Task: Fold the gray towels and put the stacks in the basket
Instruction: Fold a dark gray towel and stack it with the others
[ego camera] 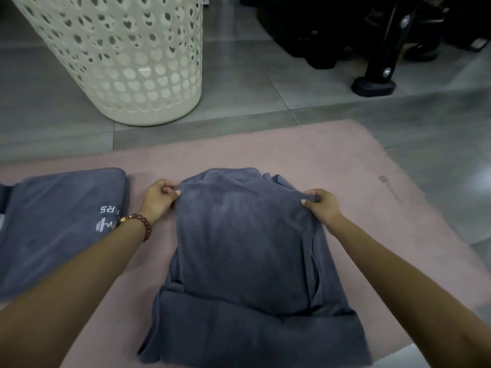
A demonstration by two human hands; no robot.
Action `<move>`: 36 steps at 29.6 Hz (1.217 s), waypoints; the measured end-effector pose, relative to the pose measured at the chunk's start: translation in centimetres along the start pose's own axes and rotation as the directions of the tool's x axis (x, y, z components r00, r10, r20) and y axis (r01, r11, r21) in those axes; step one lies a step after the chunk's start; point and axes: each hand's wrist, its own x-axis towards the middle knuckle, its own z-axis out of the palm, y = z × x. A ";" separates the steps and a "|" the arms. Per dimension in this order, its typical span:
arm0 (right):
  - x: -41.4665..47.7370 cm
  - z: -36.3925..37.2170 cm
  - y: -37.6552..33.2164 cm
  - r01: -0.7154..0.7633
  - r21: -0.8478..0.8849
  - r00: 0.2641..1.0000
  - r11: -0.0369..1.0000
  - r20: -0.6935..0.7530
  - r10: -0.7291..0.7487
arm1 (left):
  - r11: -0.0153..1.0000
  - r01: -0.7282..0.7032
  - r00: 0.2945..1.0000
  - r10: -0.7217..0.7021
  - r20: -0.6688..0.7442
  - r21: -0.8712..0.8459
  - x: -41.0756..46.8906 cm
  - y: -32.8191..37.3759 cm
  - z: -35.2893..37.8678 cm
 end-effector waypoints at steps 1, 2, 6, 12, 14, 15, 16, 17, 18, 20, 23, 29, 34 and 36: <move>-0.2 -0.3 0.1 0.013 0.008 1.000 1.000 -0.007 -0.013 | 1.000 -0.025 0.999 0.025 0.028 -0.001 -0.1 -0.3 -0.1; -0.5 -0.8 0.1 0.025 0.041 1.000 0.999 -0.003 -0.025 | 0.996 -0.067 0.997 0.064 0.053 0.053 -0.1 -0.6 -0.4; -2.5 -3.3 -0.8 0.149 0.102 0.988 0.983 0.016 -0.152 | 0.774 -0.419 0.908 0.346 0.236 0.475 -0.6 -0.8 -2.4; -7.1 -7.7 -3.0 0.237 0.489 0.959 0.839 0.020 -0.283 | 0.932 -0.337 0.914 0.359 0.190 -0.135 -3.9 4.9 -5.4; -7.8 -8.9 -3.2 0.202 0.594 0.967 0.779 0.005 -0.254 | 0.915 -0.207 0.949 0.274 0.157 -0.345 -5.0 6.1 -6.4; -7.9 -9.1 -3.1 0.233 0.526 0.969 0.818 -0.056 -0.239 | 0.903 -0.177 0.951 0.260 0.169 -0.391 -5.6 6.5 -6.8; -8.2 -9.1 -3.0 0.283 0.403 0.959 0.870 -0.144 -0.245 | 0.891 -0.178 0.950 0.266 0.163 -0.419 -6.1 6.8 -7.1; -8.5 -9.1 -3.1 0.326 0.277 0.934 0.904 -0.245 -0.261 | 0.883 -0.215 0.950 0.289 0.121 -0.418 -6.7 7.1 -7.3; -8.7 -8.9 -3.4 0.367 0.194 0.896 0.910 -0.335 -0.290 | 0.876 -0.270 0.949 0.312 0.043 -0.398 -7.2 7.3 -7.5; -9.7 -8.7 -4.4 0.440 0.172 0.824 0.881 -0.469 -0.319 | 0.859 -0.384 0.923 0.348 -0.164 -0.339 -8.4 7.8 -7.8; -10.0 -8.7 -5.1 0.373 0.128 0.856 0.919 -0.429 -0.288 | 0.872 -0.410 0.907 0.359 -0.219 -0.269 -9.6 7.3 -7.9; -10.7 -7.8 -3.2 -0.152 -0.009 0.988 0.988 0.035 0.152 | 0.974 -0.226 0.968 0.227 0.104 -0.022 -10.2 3.1 -7.6; -10.6 -7.6 -1.4 -0.101 0.366 0.979 0.925 0.200 0.029 | 0.986 -0.167 0.976 0.161 0.143 0.024 -10.1 1.2 -8.3; -10.3 -7.5 -1.2 0.037 0.417 0.994 0.908 0.075 -0.074 | 0.981 -0.193 0.978 0.192 0.082 0.011 -10.4 1.6 -8.1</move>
